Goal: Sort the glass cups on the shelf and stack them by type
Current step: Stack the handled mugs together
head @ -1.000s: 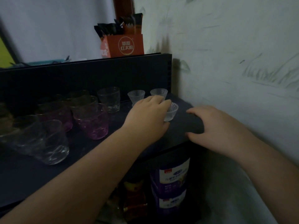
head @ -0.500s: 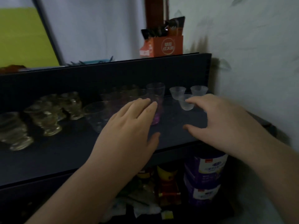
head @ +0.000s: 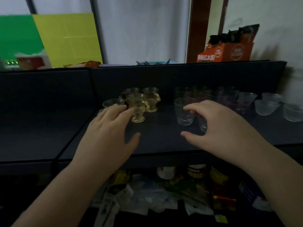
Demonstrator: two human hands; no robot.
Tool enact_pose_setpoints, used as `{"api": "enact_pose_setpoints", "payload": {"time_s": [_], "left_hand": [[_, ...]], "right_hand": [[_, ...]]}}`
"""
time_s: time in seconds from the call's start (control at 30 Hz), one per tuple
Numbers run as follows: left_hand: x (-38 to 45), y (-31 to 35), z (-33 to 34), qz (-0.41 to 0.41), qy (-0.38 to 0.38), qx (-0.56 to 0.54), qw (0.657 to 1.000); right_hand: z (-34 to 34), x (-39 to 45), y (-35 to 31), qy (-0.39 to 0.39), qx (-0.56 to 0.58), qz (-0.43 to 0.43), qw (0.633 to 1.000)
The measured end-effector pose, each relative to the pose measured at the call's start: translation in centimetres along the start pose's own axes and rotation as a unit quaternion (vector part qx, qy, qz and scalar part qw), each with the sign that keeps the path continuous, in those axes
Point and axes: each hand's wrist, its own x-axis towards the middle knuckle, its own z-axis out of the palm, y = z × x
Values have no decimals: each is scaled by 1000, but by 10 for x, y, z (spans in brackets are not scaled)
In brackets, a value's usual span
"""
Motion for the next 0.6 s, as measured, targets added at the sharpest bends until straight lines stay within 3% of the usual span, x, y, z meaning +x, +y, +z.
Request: {"api": "enact_pose_setpoints", "payload": {"time_s": [0.33,0.6], "left_hand": [[63,-66,9,-29,6,-66,997],[182,-103,30,-72,-144,-106,981]], "right_hand": [[19,111,-10,-13,3,-8,1000],[56,253,0,-189,-35,36,981]]}}
